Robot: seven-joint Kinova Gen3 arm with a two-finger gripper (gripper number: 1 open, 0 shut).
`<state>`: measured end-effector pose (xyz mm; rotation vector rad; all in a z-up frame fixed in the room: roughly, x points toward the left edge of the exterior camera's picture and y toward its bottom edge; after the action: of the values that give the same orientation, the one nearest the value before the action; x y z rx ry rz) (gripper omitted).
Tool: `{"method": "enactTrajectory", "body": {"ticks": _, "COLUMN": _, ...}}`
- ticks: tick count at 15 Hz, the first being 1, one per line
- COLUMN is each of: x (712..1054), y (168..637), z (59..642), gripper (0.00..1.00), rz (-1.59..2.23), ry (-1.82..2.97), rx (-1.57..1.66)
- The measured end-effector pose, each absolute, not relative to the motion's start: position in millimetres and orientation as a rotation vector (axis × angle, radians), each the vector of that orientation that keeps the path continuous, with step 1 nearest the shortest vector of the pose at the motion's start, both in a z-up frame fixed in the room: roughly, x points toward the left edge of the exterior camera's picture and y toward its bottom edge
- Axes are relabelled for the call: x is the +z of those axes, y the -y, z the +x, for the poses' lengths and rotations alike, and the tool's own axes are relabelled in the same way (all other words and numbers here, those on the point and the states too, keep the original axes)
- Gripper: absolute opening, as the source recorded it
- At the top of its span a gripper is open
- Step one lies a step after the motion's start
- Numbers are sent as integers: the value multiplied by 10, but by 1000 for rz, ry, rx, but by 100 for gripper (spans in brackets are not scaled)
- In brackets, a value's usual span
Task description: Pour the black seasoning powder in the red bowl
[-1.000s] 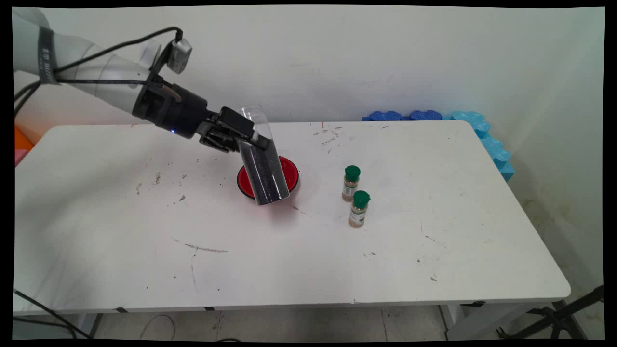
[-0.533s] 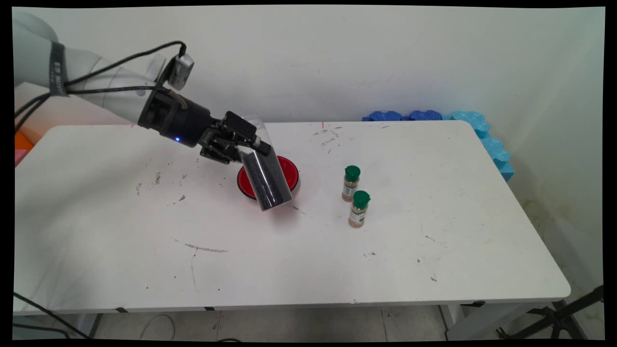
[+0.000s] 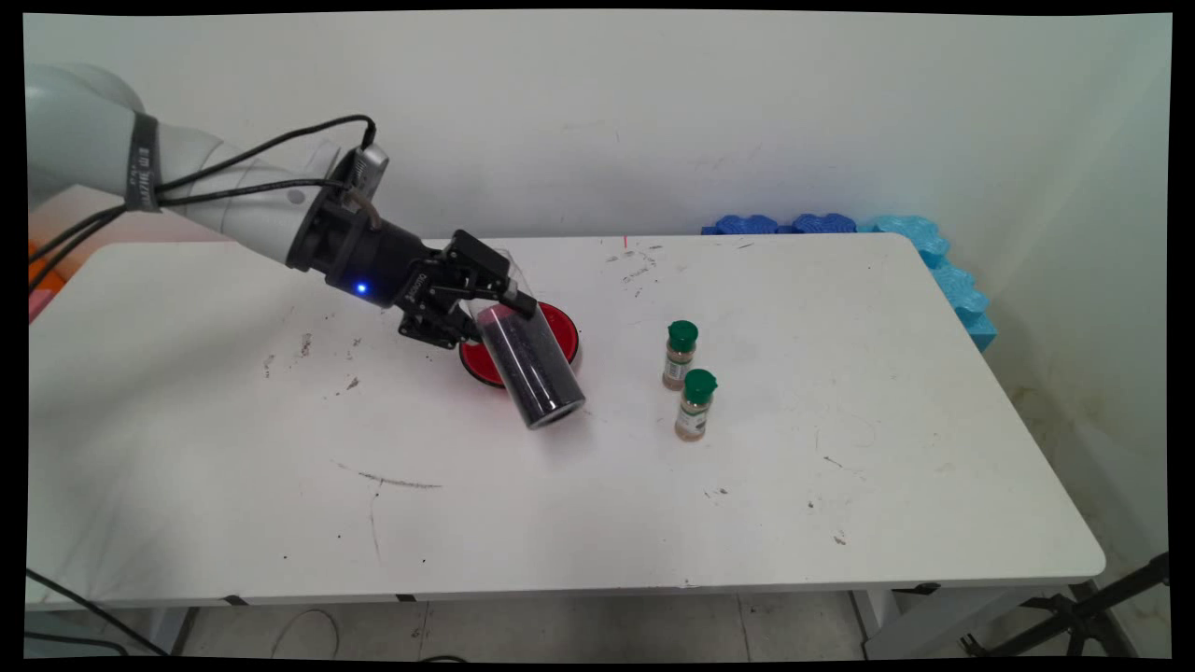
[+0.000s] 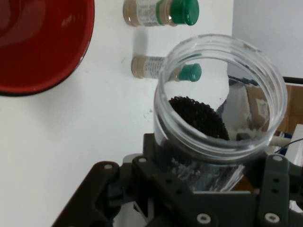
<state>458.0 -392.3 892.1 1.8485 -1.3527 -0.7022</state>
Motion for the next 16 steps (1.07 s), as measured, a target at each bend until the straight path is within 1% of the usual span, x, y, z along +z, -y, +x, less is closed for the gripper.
{"method": "enactTrajectory", "body": {"ticks": 5, "x": 8811, "y": 3988, "z": 4549, "gripper": 0, "rz": 1927, "ry": 1230, "rx": -814}}
{"method": "enactTrajectory", "body": {"ticks": 16, "x": 8684, "y": 4139, "z": 4512, "gripper": 0, "rz": 2027, "ry": 992, "rx": -981}}
